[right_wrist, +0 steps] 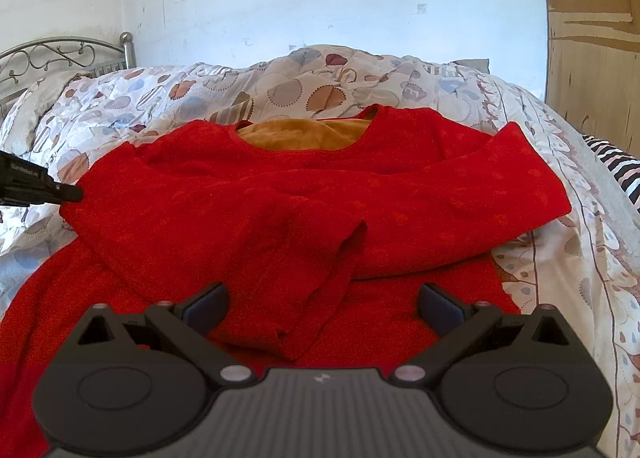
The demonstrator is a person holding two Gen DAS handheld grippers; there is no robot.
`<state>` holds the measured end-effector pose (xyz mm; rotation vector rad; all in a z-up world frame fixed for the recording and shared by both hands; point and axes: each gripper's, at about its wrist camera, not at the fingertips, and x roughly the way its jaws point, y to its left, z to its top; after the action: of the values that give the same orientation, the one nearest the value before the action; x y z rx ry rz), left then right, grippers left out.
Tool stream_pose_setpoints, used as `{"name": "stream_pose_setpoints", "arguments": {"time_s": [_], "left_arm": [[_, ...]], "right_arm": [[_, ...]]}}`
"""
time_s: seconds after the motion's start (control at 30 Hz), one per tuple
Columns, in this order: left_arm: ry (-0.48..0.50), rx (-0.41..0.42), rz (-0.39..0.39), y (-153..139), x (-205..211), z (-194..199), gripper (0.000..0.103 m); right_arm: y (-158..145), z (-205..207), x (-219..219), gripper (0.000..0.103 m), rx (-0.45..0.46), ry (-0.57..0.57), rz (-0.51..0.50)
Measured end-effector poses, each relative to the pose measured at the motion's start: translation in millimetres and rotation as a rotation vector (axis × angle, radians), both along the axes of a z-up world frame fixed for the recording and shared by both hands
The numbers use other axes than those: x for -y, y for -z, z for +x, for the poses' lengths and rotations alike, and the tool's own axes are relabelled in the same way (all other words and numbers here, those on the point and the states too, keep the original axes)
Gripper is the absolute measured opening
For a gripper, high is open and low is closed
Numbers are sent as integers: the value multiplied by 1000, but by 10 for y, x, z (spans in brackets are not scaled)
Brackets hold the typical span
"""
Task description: Fold small clothes
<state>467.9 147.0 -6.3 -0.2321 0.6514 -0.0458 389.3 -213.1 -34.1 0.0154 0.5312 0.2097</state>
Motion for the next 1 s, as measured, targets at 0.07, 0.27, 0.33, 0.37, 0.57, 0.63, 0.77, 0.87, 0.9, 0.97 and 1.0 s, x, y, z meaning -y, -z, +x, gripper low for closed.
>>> {"name": "stream_pose_setpoints", "arguments": {"time_s": [0.07, 0.27, 0.33, 0.37, 0.57, 0.63, 0.77, 0.87, 0.9, 0.97, 1.0], "left_arm": [[-18, -47, 35, 51, 50, 95, 11], [-55, -15, 18, 62, 25, -20, 46], [-32, 9, 7, 15, 23, -197, 69], [-18, 28, 8, -14, 34, -307, 73], [89, 123, 41, -51, 199, -1146, 98], [123, 122, 27, -5, 259, -1444, 100], [161, 91, -24, 139, 355, -1941, 102], [182, 53, -42, 275, 409, -2222, 102], [182, 44, -46, 326, 421, -2300, 102], [175, 5, -64, 439, 427, -2420, 102], [167, -19, -76, 487, 419, -2461, 102]], "right_arm": [[0, -2, 0, 103, 1, 0, 1], [-97, -101, 75, 103, 22, -5, 41], [-189, -242, 178, 103, 54, -15, 98], [-231, -326, 237, 103, 63, -12, 124], [-285, -985, 586, 103, 108, 23, 136], [-237, -1253, 696, 103, 118, 47, 117], [-121, -1802, 891, 103, 147, 36, 140], [-28, -2139, 960, 103, 156, 28, 173], [9, -2228, 968, 103, 151, 24, 180], [77, -2364, 965, 103, 138, 21, 188], [105, -2414, 958, 102, 132, 22, 194]]}}
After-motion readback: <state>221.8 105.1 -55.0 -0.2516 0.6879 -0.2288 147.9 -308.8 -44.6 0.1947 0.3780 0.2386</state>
